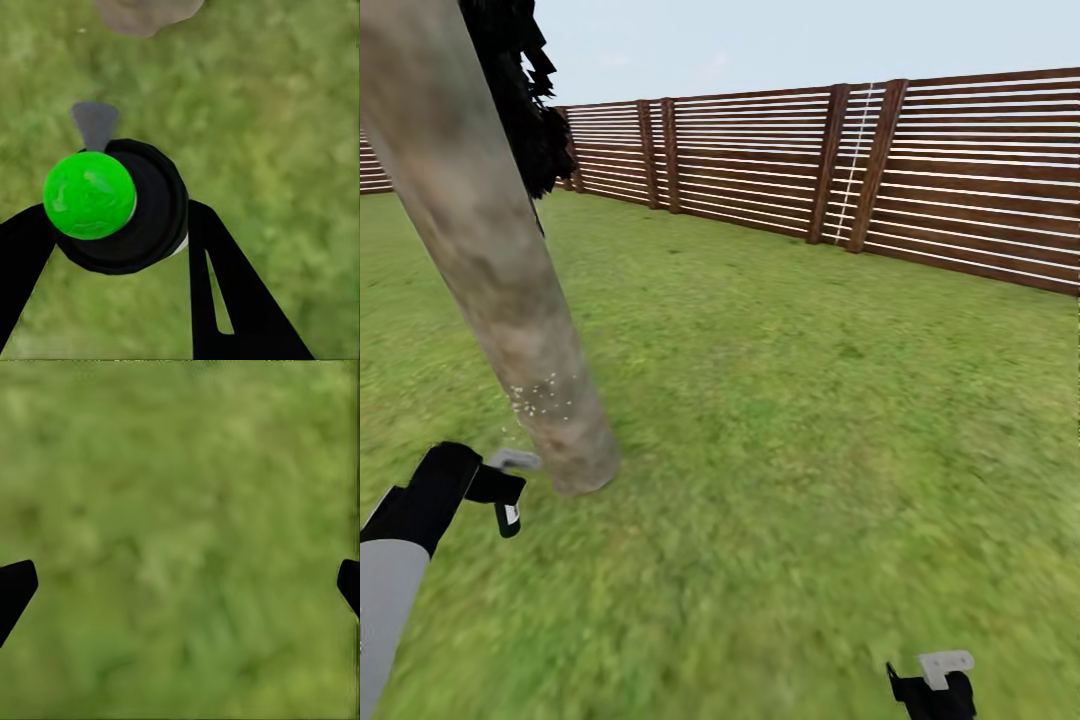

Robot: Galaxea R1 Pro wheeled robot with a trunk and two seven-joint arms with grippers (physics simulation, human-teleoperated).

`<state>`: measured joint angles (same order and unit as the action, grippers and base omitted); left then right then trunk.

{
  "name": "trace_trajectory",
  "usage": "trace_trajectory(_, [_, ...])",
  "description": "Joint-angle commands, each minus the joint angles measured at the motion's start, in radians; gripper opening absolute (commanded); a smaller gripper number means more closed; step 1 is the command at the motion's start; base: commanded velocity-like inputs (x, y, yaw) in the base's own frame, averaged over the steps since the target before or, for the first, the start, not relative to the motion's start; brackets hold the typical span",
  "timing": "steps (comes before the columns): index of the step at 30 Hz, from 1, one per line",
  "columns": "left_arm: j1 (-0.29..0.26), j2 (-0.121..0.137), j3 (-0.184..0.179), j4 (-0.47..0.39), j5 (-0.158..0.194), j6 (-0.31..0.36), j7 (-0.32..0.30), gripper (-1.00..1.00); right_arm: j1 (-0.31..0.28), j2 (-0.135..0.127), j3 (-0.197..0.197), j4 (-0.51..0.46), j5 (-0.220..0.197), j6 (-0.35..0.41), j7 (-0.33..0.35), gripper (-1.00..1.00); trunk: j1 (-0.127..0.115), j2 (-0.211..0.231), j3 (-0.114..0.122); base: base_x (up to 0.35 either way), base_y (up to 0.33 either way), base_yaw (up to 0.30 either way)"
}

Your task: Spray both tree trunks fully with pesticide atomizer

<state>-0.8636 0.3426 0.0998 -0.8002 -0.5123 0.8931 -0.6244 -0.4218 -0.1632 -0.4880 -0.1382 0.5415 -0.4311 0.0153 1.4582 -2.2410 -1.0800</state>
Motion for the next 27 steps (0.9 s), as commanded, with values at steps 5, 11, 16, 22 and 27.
trace_trajectory(5, [0.000,-0.042,0.018,0.013,0.007,-0.017,0.079,-1.00,0.000,0.002,0.000,-0.001,-0.001,0.000,0.000,1.00,0.000,0.000,0.000,0.189,-0.206,0.047])
trace_trajectory(11, [0.001,-0.087,0.080,0.038,0.008,-0.019,0.140,-1.00,0.000,0.001,0.000,-0.003,-0.001,-0.001,0.000,1.00,0.000,0.000,0.000,0.146,-0.038,0.259])
trace_trajectory(16, [0.024,-0.105,0.083,0.116,0.017,-0.050,0.257,-1.00,0.000,0.001,0.000,-0.003,0.000,-0.002,0.000,1.00,0.000,0.000,0.000,0.003,0.000,0.243])
trace_trajectory(22, [0.026,-0.172,0.087,0.113,0.051,-0.083,0.280,-1.00,0.000,-0.001,0.000,-0.001,0.000,-0.002,0.000,1.00,0.000,0.000,0.000,0.062,-0.201,0.015])
trace_trajectory(27, [0.026,-0.175,0.088,0.113,0.049,-0.083,0.281,-1.00,0.000,-0.001,0.000,-0.001,0.000,-0.001,0.000,1.00,0.000,0.000,0.000,0.026,-0.273,0.000])
